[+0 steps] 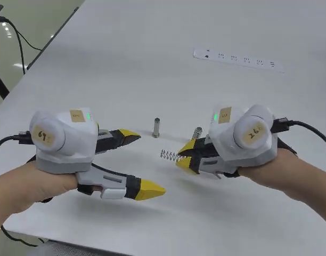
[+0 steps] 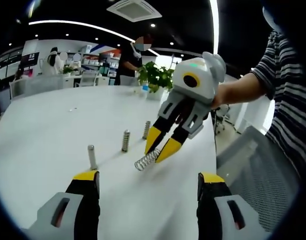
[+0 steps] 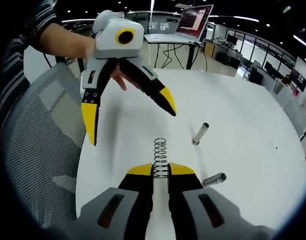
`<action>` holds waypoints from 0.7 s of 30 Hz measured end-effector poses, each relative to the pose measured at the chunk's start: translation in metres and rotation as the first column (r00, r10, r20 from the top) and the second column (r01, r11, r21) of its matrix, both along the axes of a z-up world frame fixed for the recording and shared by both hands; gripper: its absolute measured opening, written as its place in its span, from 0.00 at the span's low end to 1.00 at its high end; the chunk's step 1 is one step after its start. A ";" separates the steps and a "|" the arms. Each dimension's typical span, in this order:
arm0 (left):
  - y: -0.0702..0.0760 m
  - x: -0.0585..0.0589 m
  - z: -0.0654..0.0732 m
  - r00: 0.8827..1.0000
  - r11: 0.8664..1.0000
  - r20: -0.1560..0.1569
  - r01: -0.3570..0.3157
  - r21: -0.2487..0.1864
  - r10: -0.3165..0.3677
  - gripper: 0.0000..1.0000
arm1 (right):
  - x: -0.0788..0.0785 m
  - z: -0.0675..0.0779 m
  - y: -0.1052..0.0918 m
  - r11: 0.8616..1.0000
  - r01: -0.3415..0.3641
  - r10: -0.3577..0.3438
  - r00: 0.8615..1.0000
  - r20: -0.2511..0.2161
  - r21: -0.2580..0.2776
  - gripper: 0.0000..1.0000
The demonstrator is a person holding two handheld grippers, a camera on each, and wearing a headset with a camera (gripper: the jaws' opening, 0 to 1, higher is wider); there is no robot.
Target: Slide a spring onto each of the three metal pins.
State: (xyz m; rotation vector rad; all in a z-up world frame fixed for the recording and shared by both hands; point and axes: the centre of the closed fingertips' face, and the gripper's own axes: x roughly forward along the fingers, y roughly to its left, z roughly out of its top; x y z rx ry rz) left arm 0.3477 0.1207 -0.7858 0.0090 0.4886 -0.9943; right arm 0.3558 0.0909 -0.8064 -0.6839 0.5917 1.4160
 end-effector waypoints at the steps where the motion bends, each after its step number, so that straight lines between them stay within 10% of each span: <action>1: -0.002 0.001 -0.001 1.000 1.000 0.000 0.009 0.001 -0.009 0.73 | -0.002 0.000 -0.002 1.000 -0.005 0.005 1.000 0.006 -0.003 0.08; 21: -0.045 -0.007 0.006 0.986 0.984 0.014 0.167 -0.057 -0.166 0.28 | -0.024 0.016 -0.021 0.997 -0.069 0.067 0.995 0.073 0.028 0.08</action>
